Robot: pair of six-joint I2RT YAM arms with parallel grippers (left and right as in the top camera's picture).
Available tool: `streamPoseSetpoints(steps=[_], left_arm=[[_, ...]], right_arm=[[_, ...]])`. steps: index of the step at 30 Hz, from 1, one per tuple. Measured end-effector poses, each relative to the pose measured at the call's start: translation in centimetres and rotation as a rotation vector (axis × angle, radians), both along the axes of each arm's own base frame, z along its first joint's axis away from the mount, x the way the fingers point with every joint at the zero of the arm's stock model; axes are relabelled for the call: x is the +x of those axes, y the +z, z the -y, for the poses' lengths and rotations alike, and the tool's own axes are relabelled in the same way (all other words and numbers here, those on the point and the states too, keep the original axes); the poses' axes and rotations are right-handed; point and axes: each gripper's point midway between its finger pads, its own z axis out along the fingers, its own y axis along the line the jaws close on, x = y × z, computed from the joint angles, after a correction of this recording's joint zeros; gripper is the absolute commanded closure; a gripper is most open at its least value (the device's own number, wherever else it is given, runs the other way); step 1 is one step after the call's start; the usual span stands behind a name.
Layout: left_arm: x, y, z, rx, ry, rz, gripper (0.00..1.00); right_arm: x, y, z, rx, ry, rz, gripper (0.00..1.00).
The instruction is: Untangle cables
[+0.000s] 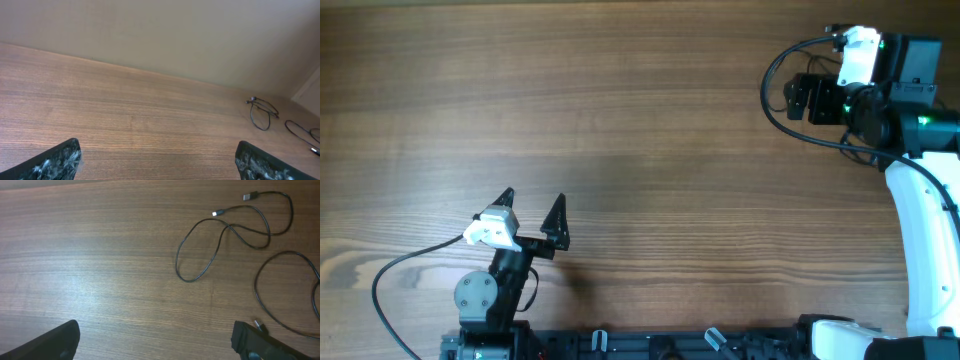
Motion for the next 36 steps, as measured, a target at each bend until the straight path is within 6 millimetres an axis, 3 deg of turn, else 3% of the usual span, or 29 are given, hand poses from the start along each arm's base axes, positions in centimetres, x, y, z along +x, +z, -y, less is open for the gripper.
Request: streamPoseSetpoints(steps=[19, 24, 28, 31, 36], left_arm=[[0.0, 0.0, 0.0, 0.000, 0.000, 0.000, 0.00], [0.0, 0.0, 0.0, 0.000, 0.000, 0.000, 0.00], [0.0, 0.0, 0.0, 0.000, 0.000, 0.000, 0.00], [0.0, 0.0, 0.0, 0.000, 0.000, 0.001, 0.00], [0.0, 0.0, 0.0, 0.000, 0.000, 0.000, 0.00]], right_arm=[[0.3, 0.2, 0.1, -0.002, -0.001, 0.015, 0.00], [1.4, -1.3, 0.2, 0.010, -0.026, 0.118, 0.00], [-1.7, -4.8, 0.0, 0.029, -0.046, 0.176, 0.00], [-2.0, -4.5, 0.0, 0.024, -0.048, 0.301, 0.00], [-4.4, -4.5, -0.2, 0.029, -0.053, 0.456, 0.00]])
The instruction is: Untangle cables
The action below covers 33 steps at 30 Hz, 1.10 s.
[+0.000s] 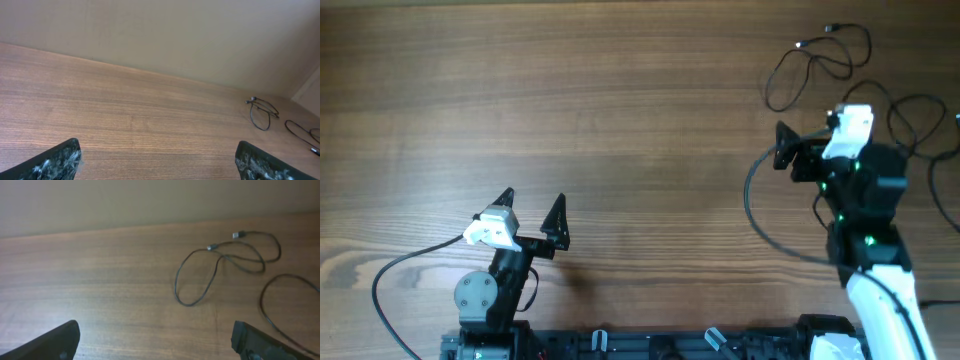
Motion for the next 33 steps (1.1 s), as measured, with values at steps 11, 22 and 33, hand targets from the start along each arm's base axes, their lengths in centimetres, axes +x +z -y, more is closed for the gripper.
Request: streamPoseSetpoints(steps=[11, 22, 33], left_arm=[[0.0, 0.0, 0.0, 0.000, 0.000, 0.000, 0.00], [0.0, 0.0, 0.0, 0.000, 0.000, 0.000, 0.00], [0.0, 0.0, 0.0, 0.000, 0.000, -0.001, 0.00]], right_arm=[[-3.2, 1.7, -0.2, 0.050, -0.017, 0.294, 0.00], [-6.8, 0.5, -0.5, 0.057, -0.013, 0.448, 0.00], [-8.5, 0.1, -0.6, 0.059, -0.014, 0.429, 0.00]])
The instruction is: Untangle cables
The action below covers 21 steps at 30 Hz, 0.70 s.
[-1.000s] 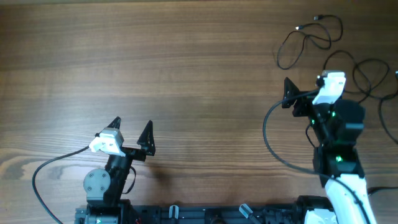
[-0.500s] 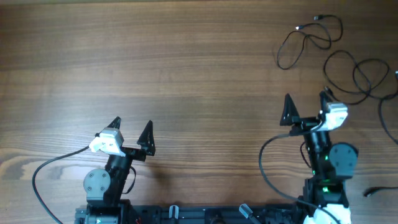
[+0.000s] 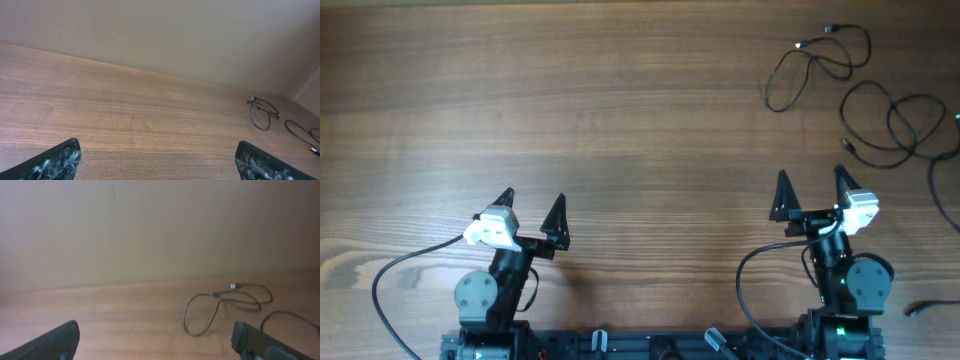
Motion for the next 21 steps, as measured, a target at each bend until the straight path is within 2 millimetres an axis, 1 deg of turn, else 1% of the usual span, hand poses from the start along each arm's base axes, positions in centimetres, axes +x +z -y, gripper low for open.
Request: streamPoseSetpoints(steps=[7, 8, 9, 14, 21], left_arm=[[0.0, 0.0, 0.0, 0.000, 0.000, 0.000, 0.00], [0.0, 0.0, 0.0, 0.000, 0.000, 0.000, 0.00], [0.0, 0.0, 0.0, 0.000, 0.000, 0.001, 0.00], [0.0, 0.0, 0.0, 0.000, 0.000, 0.000, 0.00], [0.0, 0.0, 0.0, 0.000, 0.000, 0.000, 0.00]], right_arm=[[-1.4, -1.1, -0.5, 0.002, 0.014, -0.035, 0.00], [-1.5, -1.9, -0.5, 0.003, 0.012, -0.066, 0.00], [-1.4, -2.1, -0.3, 0.005, 0.004, -0.076, 0.00], [-1.4, -2.0, 0.1, 0.001, -0.019, -0.071, 0.00], [-1.4, -2.0, 0.1, -0.029, -0.022, -0.069, 0.00]])
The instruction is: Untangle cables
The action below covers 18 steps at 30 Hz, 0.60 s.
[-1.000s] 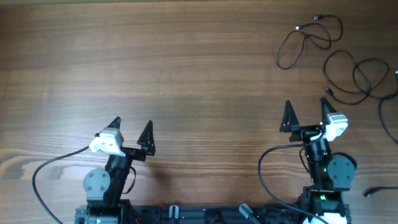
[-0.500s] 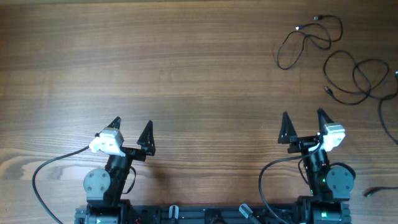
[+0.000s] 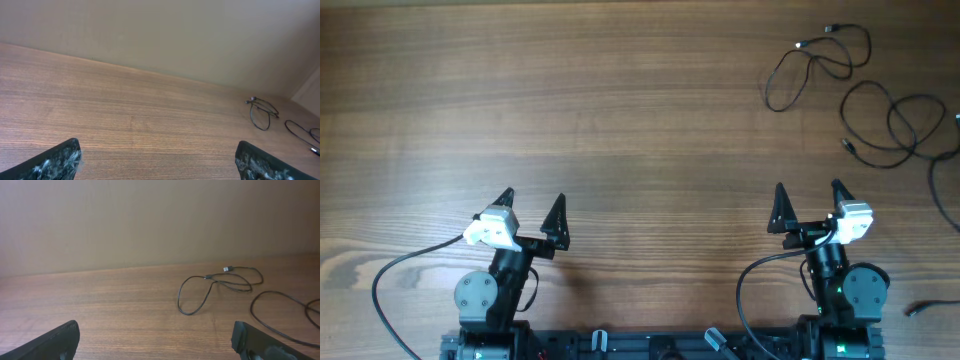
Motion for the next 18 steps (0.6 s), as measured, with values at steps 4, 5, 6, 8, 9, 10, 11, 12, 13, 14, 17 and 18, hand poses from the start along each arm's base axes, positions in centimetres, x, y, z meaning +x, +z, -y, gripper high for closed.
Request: streamPoseSetpoints(steps=[4, 5, 6, 8, 9, 10, 11, 12, 13, 14, 17, 18], left_arm=[[0.00, 0.00, 0.00, 0.000, 0.000, 0.000, 0.00], [0.00, 0.00, 0.00, 0.000, 0.000, 0.000, 0.00], [0.00, 0.00, 0.00, 0.000, 0.000, 0.000, 0.00], [0.00, 0.00, 0.00, 0.000, 0.000, 0.000, 0.00], [0.00, 0.00, 0.00, 0.000, 0.000, 0.000, 0.00], [0.00, 0.00, 0.00, 0.000, 0.000, 0.000, 0.00], [0.00, 0.00, 0.00, 0.000, 0.000, 0.000, 0.00], [0.00, 0.01, 0.00, 0.000, 0.000, 0.000, 0.00], [0.00, 0.00, 0.01, 0.000, 0.000, 0.000, 0.00], [0.00, 0.01, 0.00, 0.000, 0.000, 0.000, 0.00], [0.00, 0.01, 0.00, 0.000, 0.000, 0.000, 0.00], [0.00, 0.00, 0.00, 0.000, 0.000, 0.000, 0.00]], right_arm=[[0.00, 0.00, 0.00, -0.032, 0.000, 0.003, 0.00], [0.00, 0.00, 0.01, -0.043, 0.000, 0.004, 0.00], [0.00, 0.00, 0.05, -0.049, -0.002, 0.005, 0.00], [0.01, 0.00, 0.07, -0.062, -0.003, 0.006, 0.00], [0.01, 0.00, 0.09, -0.068, -0.005, 0.006, 0.00], [0.01, 0.00, 0.12, -0.073, -0.006, 0.007, 0.00], [0.01, 0.00, 0.12, -0.079, -0.006, 0.007, 0.00], [0.01, 0.00, 0.12, -0.086, -0.006, 0.008, 0.00], [0.01, 0.00, 0.12, -0.092, -0.006, 0.008, 0.00], [0.01, 0.00, 0.12, -0.097, -0.006, 0.009, 0.00], [0.01, 0.00, 0.12, -0.102, -0.006, 0.009, 0.00], [0.01, 0.00, 0.12, -0.102, -0.006, 0.009, 0.00]])
